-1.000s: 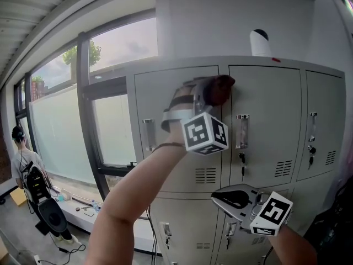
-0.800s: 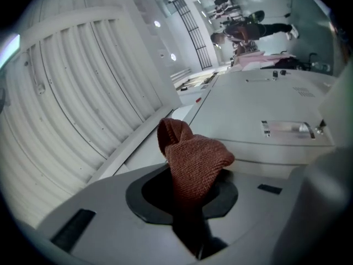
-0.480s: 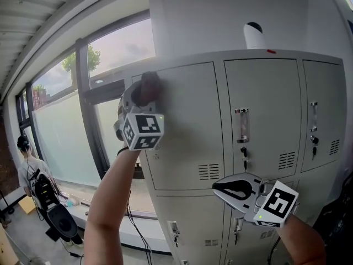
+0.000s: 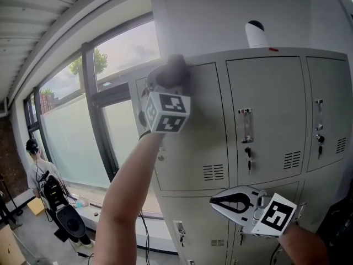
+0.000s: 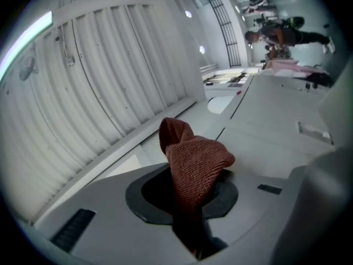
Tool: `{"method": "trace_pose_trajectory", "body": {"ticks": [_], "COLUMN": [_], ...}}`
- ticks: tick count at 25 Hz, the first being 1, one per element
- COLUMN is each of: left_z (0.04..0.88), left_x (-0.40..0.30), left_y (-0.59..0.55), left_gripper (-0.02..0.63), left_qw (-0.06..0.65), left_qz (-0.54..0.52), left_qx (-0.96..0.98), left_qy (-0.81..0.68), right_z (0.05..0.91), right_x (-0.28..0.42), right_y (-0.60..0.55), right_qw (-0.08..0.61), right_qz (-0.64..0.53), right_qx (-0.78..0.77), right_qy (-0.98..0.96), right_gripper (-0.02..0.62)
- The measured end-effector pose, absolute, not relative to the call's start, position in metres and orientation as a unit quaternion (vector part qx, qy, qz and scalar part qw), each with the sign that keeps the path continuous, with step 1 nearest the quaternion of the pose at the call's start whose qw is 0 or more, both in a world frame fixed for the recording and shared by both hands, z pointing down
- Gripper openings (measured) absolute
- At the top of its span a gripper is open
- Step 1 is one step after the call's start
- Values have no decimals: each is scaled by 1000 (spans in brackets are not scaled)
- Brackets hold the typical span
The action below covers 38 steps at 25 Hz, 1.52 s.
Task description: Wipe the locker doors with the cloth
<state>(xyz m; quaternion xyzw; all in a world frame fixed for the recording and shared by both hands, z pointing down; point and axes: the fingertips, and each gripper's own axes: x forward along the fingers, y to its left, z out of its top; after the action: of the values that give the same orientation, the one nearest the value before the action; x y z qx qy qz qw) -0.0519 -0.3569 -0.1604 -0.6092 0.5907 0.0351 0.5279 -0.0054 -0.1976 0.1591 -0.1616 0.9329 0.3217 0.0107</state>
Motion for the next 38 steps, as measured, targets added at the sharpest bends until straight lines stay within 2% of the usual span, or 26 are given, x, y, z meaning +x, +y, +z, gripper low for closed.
{"method": "trace_pose_trajectory", "body": {"ticks": [4,6,11,15,23,30,38], "left_z": [-151,-144,-111,-49,128,291,411], "left_x": [48,76,78,70,45,0,-49], "left_y": [-347,-342,-326,-299,-279,-280,-270], "left_gripper": [67,67,67,67,67,67,68], "left_qw": [565,585,567,536,431,211,111], "left_qz": [-18,-40,-22,7,-21,-24,-27], "left_qx": [-641,-634,-658,-704,-791,-870,-884], "left_qy": [520,503,495,465,433,445,453], "right_z": [168,174,184,197,249,329,422], "right_x": [24,41,68,75,73,67,80], "right_y": [-204,-211,-214,-211,-212,-228,-215], "right_qw": [10,3,4,17,27,-8,-24], "right_qz": [302,295,286,278,219,148,68], "right_qx": [-191,-210,-224,-208,-169,-150,-186], "right_qy": [934,932,932,938,961,977,980], "right_gripper": [18,18,18,18,18,18,18]}}
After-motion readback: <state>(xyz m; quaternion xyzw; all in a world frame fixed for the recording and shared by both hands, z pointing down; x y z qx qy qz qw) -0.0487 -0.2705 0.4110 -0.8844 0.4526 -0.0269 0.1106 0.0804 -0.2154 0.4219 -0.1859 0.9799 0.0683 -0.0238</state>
